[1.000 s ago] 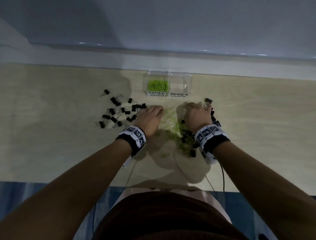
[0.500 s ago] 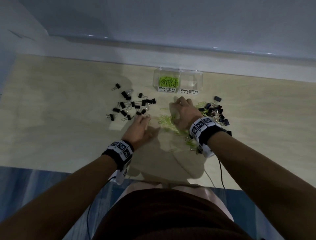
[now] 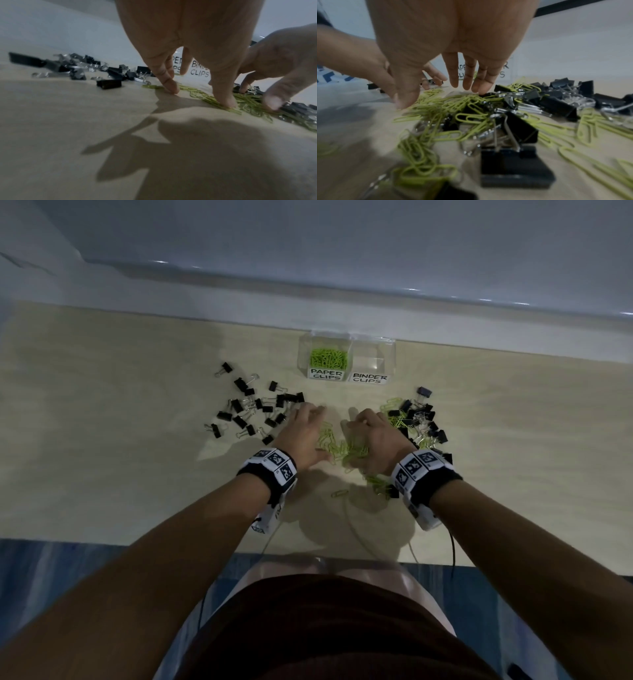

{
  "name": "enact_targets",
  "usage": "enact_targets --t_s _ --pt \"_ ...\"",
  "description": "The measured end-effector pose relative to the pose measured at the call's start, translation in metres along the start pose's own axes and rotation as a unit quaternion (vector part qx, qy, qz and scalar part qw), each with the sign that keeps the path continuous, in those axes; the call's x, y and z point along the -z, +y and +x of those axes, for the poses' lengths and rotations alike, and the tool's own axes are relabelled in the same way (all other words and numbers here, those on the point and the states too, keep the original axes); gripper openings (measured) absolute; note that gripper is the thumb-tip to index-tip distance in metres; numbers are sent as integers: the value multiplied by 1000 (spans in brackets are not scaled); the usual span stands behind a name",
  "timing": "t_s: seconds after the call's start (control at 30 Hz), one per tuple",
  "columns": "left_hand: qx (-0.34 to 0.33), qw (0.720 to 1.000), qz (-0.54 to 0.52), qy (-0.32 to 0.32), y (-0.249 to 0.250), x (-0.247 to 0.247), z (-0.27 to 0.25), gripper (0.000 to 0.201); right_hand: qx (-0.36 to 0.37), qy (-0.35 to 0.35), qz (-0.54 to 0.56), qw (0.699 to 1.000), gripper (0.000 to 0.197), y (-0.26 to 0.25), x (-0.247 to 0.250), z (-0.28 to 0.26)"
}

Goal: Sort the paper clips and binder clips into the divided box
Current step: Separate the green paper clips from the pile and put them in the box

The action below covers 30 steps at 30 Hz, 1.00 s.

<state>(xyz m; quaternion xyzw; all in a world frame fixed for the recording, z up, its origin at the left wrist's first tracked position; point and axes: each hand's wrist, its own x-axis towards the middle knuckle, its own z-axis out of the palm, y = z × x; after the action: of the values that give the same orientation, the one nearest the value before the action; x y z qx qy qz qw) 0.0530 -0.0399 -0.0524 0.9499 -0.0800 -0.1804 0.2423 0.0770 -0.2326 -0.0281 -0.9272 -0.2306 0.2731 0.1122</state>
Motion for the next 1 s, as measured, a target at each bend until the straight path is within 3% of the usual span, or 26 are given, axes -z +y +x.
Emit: enact_targets --t_s 0.1,0.27,0.4,0.57,0.67,0.77,0.9,1.0 --pt "-29 997 53 -44 5 0 3 91 22 -17 -39 999 77 -5 -3 2" --pt "-50 997 31 -51 10 -3 4 45 43 25 -13 999 36 -11 -1 6" --pt "-68 994 57 -60 14 1 8 21 46 34 -8 998 26 -8 2 10" --pt "-87 991 86 -61 11 12 16 16 -28 68 72 995 14 2 8 17" --pt "-77 996 34 -37 7 23 19 10 -98 101 217 966 6 7 17 20" --pt "-33 995 -89 1 4 38 23 7 -112 137 313 933 10 7 37 29" --pt "17 973 -209 97 4 66 39 5 -80 203 353 910 22 -3 73 66" --pt "29 960 -216 177 7 90 59 4 -70 246 329 909 13 -17 93 96"
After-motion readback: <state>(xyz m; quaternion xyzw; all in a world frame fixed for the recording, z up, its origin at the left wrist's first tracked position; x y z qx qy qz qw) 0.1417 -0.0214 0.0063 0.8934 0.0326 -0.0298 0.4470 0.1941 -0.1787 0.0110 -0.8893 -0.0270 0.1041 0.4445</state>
